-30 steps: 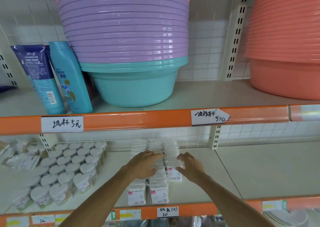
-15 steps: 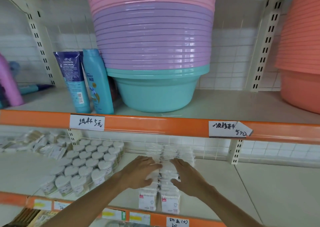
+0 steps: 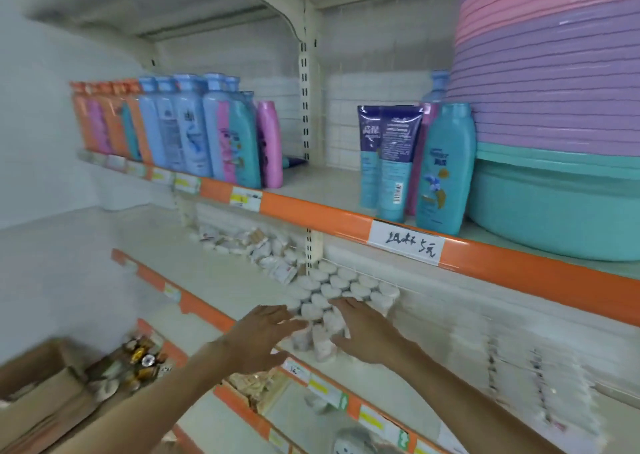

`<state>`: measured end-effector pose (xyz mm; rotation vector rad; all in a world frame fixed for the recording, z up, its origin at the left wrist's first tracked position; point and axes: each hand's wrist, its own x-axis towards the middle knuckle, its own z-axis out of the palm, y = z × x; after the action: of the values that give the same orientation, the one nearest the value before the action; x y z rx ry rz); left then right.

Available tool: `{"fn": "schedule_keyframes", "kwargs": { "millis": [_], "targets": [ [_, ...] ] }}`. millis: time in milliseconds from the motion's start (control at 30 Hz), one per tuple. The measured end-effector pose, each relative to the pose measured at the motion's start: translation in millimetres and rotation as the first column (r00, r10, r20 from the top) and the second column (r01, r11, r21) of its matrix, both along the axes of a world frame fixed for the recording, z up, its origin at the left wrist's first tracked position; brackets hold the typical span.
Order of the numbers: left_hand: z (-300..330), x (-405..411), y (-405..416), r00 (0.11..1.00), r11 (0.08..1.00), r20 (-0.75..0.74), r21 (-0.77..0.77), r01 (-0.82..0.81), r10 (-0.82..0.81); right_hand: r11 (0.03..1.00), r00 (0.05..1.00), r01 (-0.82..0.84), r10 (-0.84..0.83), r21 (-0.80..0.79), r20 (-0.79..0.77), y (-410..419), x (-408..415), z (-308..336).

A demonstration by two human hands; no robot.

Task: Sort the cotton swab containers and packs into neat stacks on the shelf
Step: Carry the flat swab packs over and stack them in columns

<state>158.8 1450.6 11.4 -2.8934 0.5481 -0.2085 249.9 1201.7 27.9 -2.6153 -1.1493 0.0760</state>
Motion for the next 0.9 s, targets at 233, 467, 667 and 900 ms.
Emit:
{"fn": "schedule_keyframes", "kwargs": {
  "millis": [233, 467, 667, 900],
  "targets": [
    [8.8, -61.9, 159.5, 0.969, 0.978, -0.136, 0.000, -0.207, 0.205, 0.992, 0.992, -0.123, 0.123, -0.038, 0.002, 175.5, -26.3, -1.6],
    [15.0, -70.5, 265.7, 0.955, 0.972, -0.178, 0.041, -0.233, 0.237, 0.994, 0.995, -0.094, 0.091, -0.062, -0.043, 301.4, -31.2, -7.0],
    [3.3, -47.7, 339.5, 0.956, 0.972, -0.186, -0.015, -0.235, 0.229, 0.990, 0.995, -0.081, 0.075, -0.111, -0.063, 359.4, -3.5, -11.6],
    [-11.6, -7.4, 429.9, 0.950, 0.965, -0.196, -0.042, -0.257, 0.245, 0.989, 0.992, -0.089, 0.078, -0.115, -0.095, 452.3, 51.1, -30.3]
  ]
}}
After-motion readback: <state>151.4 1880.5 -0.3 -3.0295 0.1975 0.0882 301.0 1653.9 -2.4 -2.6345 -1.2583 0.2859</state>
